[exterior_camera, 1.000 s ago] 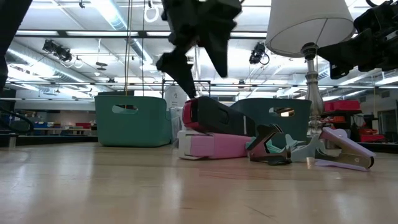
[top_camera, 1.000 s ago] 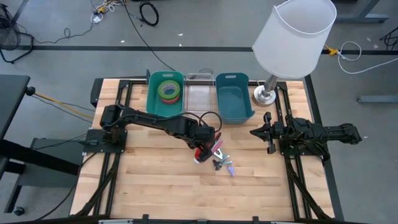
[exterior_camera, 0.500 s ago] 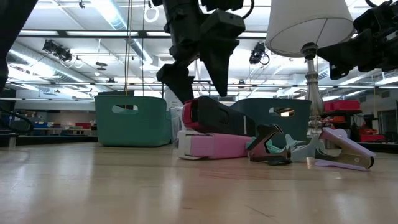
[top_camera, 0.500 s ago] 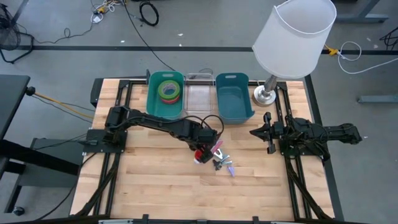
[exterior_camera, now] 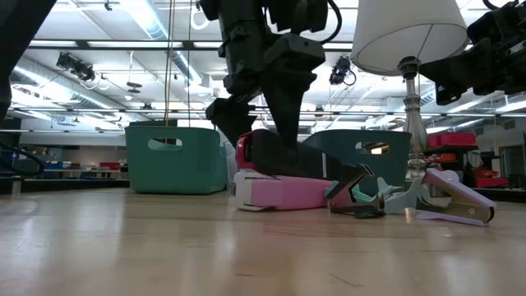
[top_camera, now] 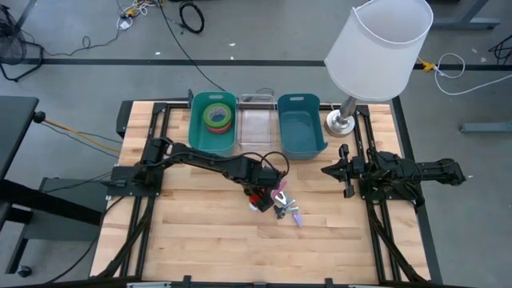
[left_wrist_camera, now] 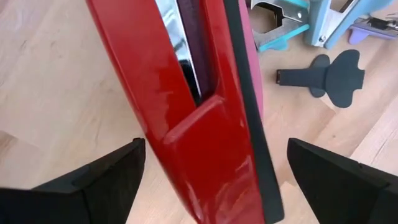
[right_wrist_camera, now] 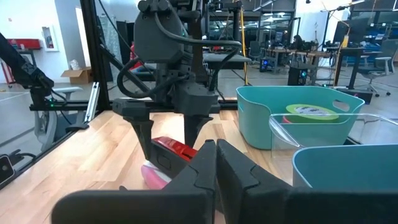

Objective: Pick and place Stapler, Stapler remover, tape
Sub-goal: Put the red stapler into the transparent bin

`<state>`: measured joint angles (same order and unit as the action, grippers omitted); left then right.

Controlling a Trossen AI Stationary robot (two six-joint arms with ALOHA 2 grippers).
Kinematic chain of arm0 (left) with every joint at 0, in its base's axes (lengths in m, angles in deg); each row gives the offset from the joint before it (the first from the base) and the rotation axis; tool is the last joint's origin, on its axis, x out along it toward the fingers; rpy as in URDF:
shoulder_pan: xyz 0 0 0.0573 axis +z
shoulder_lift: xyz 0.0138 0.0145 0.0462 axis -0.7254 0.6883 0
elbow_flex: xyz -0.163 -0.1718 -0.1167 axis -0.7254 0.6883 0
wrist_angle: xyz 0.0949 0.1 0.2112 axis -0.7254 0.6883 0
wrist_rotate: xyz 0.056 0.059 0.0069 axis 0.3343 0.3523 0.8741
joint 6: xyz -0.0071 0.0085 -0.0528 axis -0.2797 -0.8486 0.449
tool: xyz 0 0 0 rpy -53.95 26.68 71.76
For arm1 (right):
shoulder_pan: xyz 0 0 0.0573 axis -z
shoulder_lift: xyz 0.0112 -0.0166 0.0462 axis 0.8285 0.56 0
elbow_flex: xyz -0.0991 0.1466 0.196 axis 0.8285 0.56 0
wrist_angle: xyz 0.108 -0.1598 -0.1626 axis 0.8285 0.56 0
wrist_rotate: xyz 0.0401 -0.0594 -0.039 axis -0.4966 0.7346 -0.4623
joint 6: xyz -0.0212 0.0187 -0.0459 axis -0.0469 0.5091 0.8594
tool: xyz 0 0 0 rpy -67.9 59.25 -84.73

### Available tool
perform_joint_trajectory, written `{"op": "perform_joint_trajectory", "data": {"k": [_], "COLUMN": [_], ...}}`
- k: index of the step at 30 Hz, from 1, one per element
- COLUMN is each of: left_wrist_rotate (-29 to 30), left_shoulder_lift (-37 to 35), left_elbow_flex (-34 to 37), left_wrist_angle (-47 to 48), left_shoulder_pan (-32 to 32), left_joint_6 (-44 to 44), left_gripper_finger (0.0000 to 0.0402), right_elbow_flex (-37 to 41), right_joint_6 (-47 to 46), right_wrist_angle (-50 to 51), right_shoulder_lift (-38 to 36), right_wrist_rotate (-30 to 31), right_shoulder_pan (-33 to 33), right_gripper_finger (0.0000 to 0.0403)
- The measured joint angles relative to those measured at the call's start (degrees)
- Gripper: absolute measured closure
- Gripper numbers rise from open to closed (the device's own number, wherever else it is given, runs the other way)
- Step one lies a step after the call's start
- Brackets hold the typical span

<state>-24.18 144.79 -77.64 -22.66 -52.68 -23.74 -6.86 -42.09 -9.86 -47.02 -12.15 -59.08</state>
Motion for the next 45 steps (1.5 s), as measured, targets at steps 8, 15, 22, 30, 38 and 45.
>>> {"op": "perform_joint_trajectory", "data": {"k": [8,15,22,30,38,45], "left_wrist_rotate": [-0.20,-0.58,-0.42,-0.38,0.42,1.81], "left_shoulder_lift": [0.01,0.01,0.01,-0.10,-2.34,-5.69], "left_elbow_flex": [0.00,0.00,0.00,-0.02,0.04,0.04], "left_wrist_angle": [0.07,0.13,-0.09,-0.02,2.01,4.02], "left_shoulder_pan": [0.00,0.00,0.00,0.00,0.24,0.94], "left_joint_6": [0.04,0.24,0.09,0.24,0.72,0.70], "left_gripper_finger": [0.0062,0.0126,0.0163,0.0167,0.0168,0.0168], "right_elbow_flex": [0.00,-0.02,-0.02,-0.01,-0.02,-0.01], "right_joint_6": [0.00,0.00,0.00,0.00,0.00,0.00], "right_wrist_angle": [0.00,0.01,0.02,0.02,0.09,0.07], "right_shoulder_lift": [0.00,0.00,0.00,0.00,0.00,0.00], "right_wrist_rotate": [0.00,0.00,0.00,0.00,0.00,0.00], "right_shoulder_pan": [-0.02,-0.02,-0.02,-0.02,-0.02,-0.01], "right_gripper_finger": [0.0387,0.0387,0.0387,0.0387,0.0387,0.0387]}}
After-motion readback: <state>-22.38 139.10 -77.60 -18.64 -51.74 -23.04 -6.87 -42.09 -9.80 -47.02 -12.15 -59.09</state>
